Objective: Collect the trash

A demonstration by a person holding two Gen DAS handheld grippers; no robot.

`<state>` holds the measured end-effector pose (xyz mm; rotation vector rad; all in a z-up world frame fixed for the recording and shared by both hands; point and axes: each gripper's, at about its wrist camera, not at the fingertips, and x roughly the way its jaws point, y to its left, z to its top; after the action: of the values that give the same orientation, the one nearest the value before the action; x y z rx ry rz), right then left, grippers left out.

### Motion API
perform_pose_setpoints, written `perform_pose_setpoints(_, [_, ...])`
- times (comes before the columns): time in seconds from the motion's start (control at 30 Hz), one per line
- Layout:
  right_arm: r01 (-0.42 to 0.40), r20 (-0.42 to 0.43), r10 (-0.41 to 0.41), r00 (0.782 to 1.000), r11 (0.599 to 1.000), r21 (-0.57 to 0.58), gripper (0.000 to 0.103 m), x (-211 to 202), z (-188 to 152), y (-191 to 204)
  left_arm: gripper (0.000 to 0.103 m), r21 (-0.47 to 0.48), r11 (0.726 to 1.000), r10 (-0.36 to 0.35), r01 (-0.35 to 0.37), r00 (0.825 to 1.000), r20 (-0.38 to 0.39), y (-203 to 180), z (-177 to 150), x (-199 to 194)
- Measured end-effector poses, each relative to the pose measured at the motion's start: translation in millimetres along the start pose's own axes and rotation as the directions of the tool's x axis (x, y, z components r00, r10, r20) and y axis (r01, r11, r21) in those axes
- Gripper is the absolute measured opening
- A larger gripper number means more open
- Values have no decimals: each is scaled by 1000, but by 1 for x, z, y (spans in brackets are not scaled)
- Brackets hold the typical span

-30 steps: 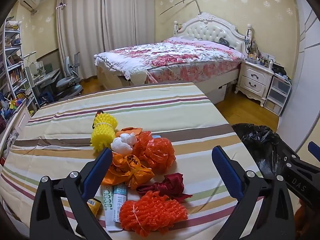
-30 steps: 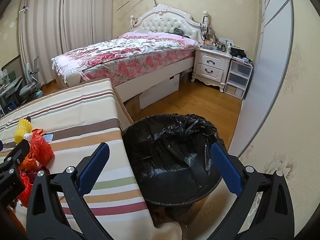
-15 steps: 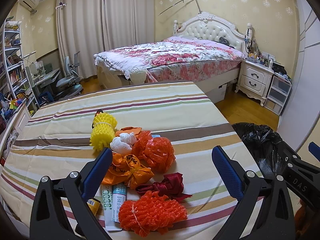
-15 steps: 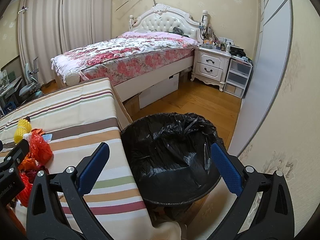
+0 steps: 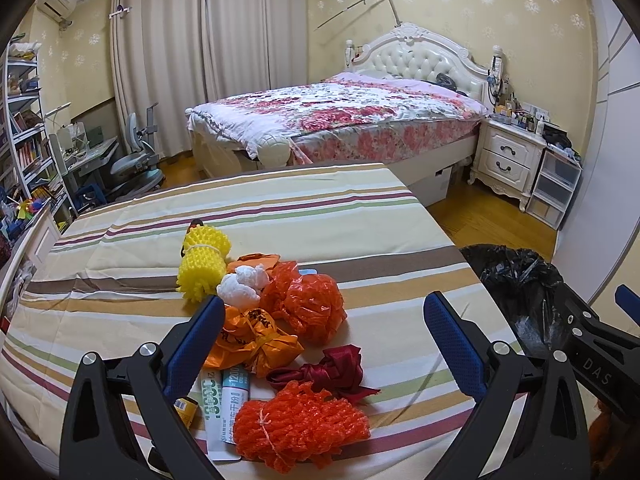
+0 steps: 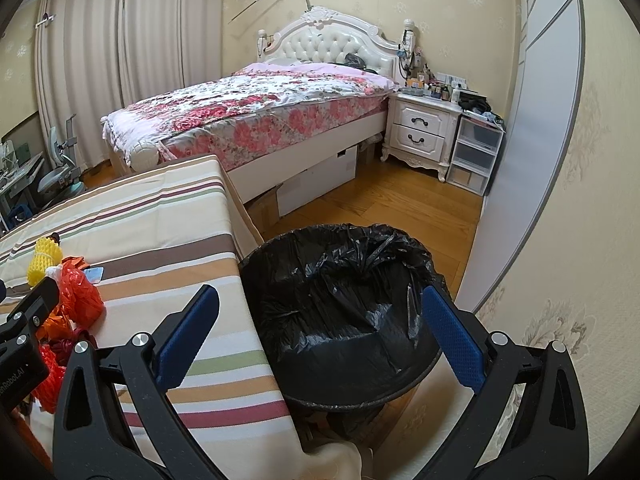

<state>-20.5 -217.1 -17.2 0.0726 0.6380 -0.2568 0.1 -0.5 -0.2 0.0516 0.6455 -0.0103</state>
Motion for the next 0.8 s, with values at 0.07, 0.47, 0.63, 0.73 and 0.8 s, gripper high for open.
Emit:
perform_pose_setpoints(0.07, [0,0,0,1000,1000,0,99,0,0,0,97,-1,1000,0,0,1000,-1,0,0,0])
perform_pose_setpoints(0.47, [-1,-2,1,1000,1000,0,99,1,-1,0,97,0,1000,-2,2,1000,-3,-15,-7,3])
perform_pose_setpoints(0.63, [-1,-2,1,1000,1000,0,99,1,-1,0,97,0,1000,-2,2,1000,-3,-14,-8,5])
perform_pose_setpoints(0.73, [0,-2,0,1000,1000,0,99,2,-1,0,97,-2,1000,-2,2,1000,-5,-14,-7,5])
perform_pose_setpoints(0.8, [-1,-2,1,1000,1000,0,99,1,-1,0,97,-1,1000,-2,1,1000,-5,-12,-7,5])
